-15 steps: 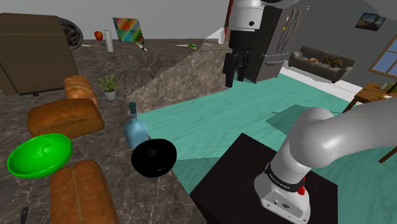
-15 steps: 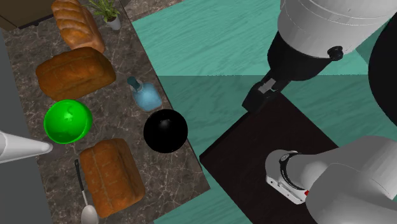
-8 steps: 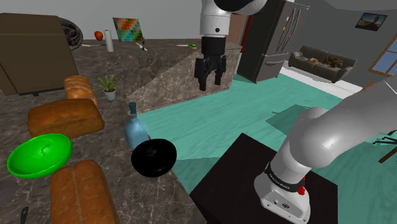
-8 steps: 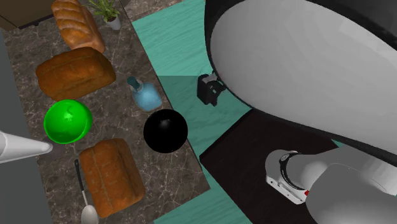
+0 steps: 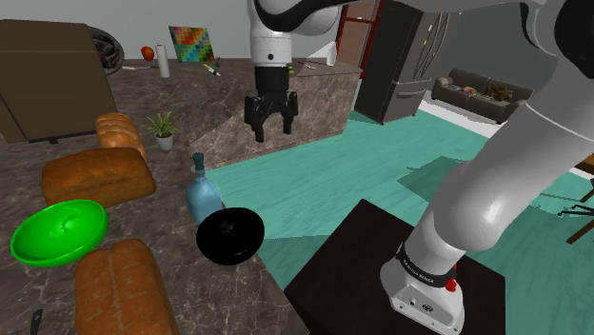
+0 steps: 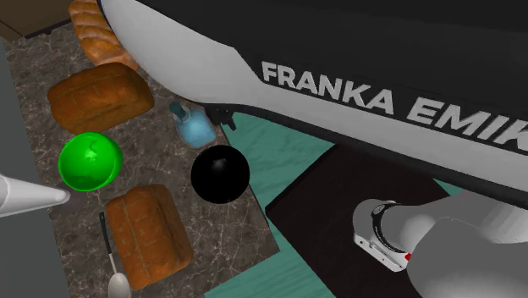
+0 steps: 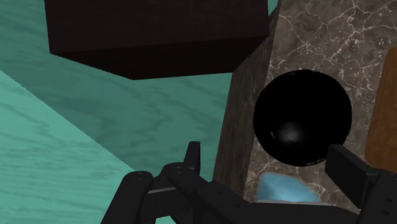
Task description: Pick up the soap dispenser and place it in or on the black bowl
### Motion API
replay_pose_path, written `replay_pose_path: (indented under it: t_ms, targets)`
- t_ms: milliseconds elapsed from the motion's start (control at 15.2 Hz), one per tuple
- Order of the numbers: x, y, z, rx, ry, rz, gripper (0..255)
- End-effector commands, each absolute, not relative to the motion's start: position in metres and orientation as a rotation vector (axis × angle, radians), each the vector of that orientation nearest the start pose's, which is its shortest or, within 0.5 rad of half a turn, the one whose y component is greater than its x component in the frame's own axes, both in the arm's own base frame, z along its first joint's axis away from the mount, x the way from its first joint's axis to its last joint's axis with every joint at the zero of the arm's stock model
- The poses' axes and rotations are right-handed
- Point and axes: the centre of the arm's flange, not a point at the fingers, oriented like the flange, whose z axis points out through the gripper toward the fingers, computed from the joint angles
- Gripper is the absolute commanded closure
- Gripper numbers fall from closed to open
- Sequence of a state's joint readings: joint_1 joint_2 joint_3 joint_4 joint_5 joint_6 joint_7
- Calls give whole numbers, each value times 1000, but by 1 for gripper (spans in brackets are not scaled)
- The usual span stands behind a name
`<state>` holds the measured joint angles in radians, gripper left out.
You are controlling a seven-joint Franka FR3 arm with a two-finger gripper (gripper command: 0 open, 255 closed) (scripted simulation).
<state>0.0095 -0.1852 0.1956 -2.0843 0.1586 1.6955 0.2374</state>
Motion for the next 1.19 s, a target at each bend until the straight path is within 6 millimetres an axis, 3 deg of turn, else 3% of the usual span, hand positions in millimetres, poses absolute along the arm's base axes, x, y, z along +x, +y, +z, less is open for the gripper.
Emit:
replay_pose_path:
  t_ms: [0, 990, 1122]
  targets:
    - [488, 131, 475, -3043, 133, 365, 0]
    - [657, 209, 385, -3006, 264, 485, 0]
    - [665, 214, 375, -3003, 271, 491, 0]
